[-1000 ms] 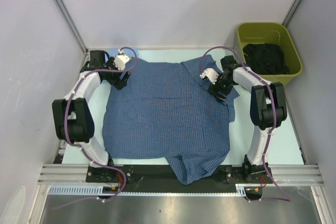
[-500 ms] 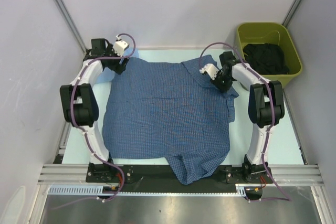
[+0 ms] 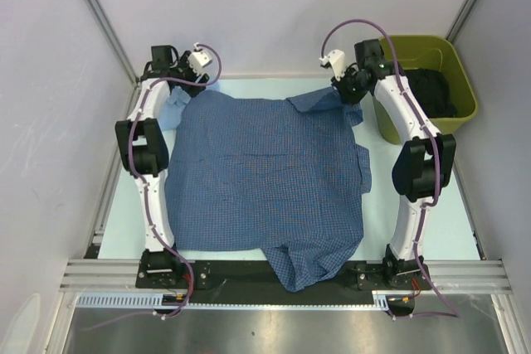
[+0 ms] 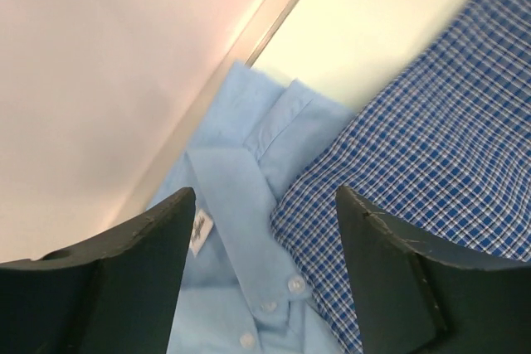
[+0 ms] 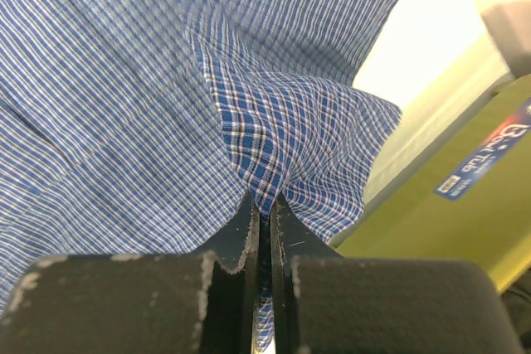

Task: Fold and stack the long sleeve shirts
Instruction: Fold the shirt

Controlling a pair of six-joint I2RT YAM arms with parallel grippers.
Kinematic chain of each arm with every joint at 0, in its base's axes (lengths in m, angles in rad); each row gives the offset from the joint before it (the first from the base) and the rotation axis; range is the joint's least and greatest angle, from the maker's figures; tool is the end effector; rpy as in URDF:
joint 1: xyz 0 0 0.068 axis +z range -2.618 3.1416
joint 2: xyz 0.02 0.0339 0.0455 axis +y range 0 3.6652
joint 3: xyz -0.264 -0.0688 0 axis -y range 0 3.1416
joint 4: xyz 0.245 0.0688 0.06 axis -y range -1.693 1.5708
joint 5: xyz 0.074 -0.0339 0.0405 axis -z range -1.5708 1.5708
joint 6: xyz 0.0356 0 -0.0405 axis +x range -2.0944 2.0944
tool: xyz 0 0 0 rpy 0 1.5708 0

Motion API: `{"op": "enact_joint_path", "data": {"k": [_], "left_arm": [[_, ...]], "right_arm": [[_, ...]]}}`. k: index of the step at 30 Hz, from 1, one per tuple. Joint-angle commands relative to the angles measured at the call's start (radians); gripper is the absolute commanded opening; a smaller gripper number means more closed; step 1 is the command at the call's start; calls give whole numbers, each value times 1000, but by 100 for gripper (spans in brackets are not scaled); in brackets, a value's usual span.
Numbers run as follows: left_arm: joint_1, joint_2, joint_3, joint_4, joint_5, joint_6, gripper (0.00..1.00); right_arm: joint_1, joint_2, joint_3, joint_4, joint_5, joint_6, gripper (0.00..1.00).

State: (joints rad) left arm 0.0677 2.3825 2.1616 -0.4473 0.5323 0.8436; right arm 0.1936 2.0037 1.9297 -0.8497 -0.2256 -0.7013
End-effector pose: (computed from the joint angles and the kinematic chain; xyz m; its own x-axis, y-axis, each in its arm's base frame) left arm 0.5458 0.0189 0.2352 -0.1576 0.6345 -0.7567 0.6873 0.6207 0.3773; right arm 0.4352 0.0934 0.3081 -0.3918 -0.7176 -0.5757 -0.7495 0.6119 -0.2526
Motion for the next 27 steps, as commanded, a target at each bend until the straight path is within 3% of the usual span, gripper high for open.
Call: {"op": "enact_joint_path", "data": {"k": [1, 13, 21, 27], "left_arm": [[4, 27, 72, -74, 207, 181, 75], [-3, 102, 106, -139, 215, 414, 74], [0, 193, 219, -137, 198, 443, 72], [-3, 208, 218, -133, 196, 468, 69]], "right_arm": [[9, 20, 100, -51, -53, 80, 0], [9, 20, 133, -49, -70, 108, 0], [7, 18, 137, -61, -64, 100, 0], [6, 26, 147, -66, -64, 102, 0]]}}
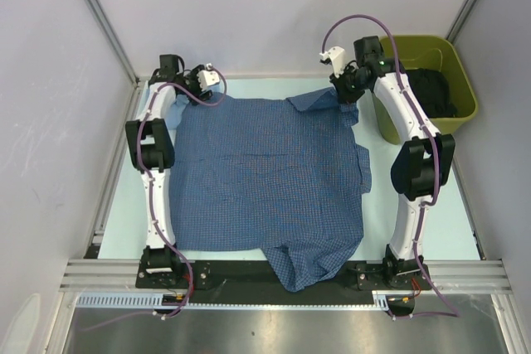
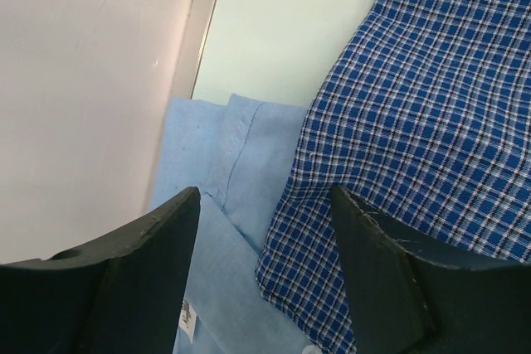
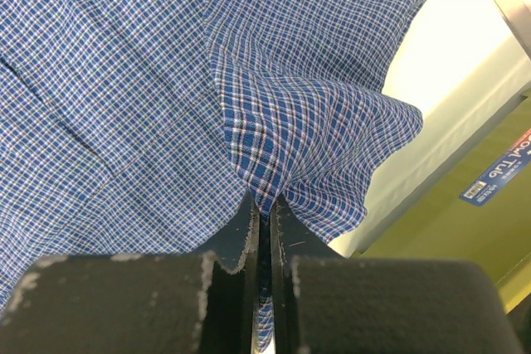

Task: Fold and stack the long sleeve shirts
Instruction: Fold the shirt

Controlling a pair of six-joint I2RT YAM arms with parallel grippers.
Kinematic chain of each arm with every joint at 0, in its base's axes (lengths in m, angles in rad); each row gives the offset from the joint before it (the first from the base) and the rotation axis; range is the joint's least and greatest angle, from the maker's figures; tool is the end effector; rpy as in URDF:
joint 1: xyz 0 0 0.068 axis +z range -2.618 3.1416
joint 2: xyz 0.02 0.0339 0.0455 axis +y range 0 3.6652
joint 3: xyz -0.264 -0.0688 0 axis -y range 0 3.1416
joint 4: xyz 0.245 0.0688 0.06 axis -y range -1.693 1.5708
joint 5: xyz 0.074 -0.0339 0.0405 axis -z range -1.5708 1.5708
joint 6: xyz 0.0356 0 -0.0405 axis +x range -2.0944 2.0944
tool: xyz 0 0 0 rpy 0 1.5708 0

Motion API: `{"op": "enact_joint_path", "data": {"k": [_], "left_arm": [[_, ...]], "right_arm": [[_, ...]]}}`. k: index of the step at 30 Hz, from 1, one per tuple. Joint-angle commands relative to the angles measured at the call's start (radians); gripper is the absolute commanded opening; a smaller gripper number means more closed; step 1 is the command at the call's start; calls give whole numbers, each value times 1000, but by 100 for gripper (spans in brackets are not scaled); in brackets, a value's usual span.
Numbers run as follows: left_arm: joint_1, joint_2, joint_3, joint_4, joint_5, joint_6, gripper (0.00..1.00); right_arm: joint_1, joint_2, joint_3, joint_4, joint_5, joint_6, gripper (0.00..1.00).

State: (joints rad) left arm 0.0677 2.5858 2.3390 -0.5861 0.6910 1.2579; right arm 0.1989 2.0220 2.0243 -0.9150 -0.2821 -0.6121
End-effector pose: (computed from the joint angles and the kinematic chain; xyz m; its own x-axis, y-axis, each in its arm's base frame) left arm 0.5650 0.0156 0.1761 0.1302 0.7437 -0.6557 0.8180 0.2932 0.4949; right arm 0.4354 0.0979 0.3260 -0.4298 -0.6496 -0.6271 -0.7375 0.6532 -0.1712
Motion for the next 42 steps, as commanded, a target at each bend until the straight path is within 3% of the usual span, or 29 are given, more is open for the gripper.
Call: {"op": "enact_joint_path", "data": {"k": [1, 4, 11, 28, 30, 31, 42], "left_arm": [[-3, 4, 39, -1, 36, 67, 67], [-2, -9, 20, -20, 45, 84, 56], [-17, -7, 8, -89, 36, 167, 42], [-26, 4, 20, -116, 21, 218, 22], [-26, -13, 11, -116, 31, 206, 11], [-26, -35, -4, -115, 33, 204, 0], [0, -176, -95, -38, 44, 133, 0]], "right_arm": [[2, 6, 57, -1, -9, 15, 0], [2, 11, 77, -7, -15, 26, 0], [8, 20, 93, -5, -16, 37, 0], [4, 4, 90, -10, -9, 37, 0], [4, -6, 96, -7, -17, 43, 0], [5, -11, 96, -7, -17, 46, 0], [4, -71, 100, -8, -26, 64, 0]]}}
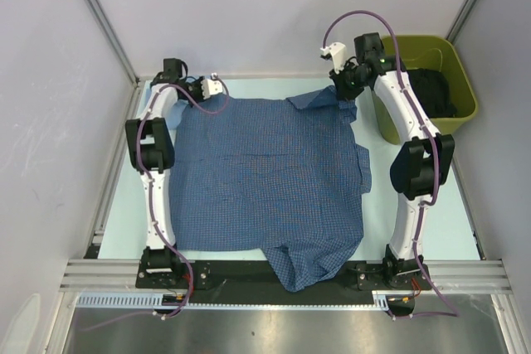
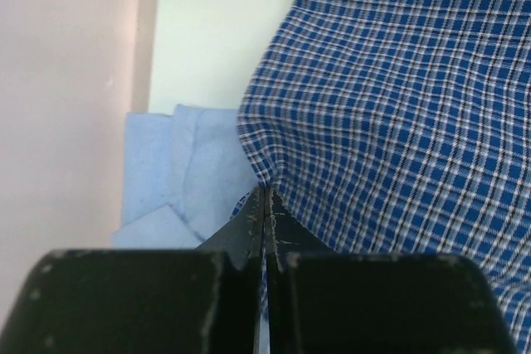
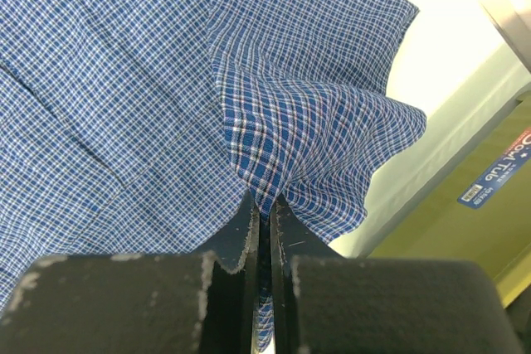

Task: Fold and stack the long sleeve shirts
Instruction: Fold the shirt

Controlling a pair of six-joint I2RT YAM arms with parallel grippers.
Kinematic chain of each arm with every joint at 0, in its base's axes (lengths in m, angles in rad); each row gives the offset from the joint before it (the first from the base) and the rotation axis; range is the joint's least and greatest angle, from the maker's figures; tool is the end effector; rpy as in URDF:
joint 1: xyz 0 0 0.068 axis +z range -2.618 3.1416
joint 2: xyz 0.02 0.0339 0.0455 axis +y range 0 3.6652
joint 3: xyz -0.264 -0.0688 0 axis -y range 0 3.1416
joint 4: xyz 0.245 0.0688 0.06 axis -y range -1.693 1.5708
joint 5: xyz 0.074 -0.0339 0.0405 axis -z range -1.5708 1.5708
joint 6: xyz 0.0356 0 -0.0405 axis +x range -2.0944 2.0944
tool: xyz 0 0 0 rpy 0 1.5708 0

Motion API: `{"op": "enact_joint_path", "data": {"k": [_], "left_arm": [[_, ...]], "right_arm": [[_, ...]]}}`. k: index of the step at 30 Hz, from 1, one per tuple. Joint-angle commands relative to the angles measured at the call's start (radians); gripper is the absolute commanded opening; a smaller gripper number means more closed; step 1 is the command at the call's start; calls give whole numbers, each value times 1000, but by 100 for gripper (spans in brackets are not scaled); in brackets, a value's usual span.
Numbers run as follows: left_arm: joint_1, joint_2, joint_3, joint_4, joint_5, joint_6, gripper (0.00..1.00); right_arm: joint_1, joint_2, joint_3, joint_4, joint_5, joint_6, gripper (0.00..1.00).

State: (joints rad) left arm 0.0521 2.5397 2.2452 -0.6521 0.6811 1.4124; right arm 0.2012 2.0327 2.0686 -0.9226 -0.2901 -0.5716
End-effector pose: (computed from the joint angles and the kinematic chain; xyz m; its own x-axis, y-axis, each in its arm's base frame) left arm 0.5493 0.0062 0.1668 0.1951 0.7784 -0.5967 0.8518 0.1671 0.4965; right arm 0.4376 0.0996 0.3348 -0.4392 -0.6186 -0.6514 -0.7208 0.6755 -0.1554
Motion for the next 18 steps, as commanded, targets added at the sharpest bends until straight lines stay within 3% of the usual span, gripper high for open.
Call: {"op": "enact_joint_path", "data": {"k": [1, 18], "left_arm": [[18, -137, -4, 28, 55, -23, 0], [28, -386, -269, -1, 18, 46, 0]], "right_arm": [[1, -92, 59, 1, -21, 26, 0], [-6, -249, -5, -32, -37, 30, 0]]}}
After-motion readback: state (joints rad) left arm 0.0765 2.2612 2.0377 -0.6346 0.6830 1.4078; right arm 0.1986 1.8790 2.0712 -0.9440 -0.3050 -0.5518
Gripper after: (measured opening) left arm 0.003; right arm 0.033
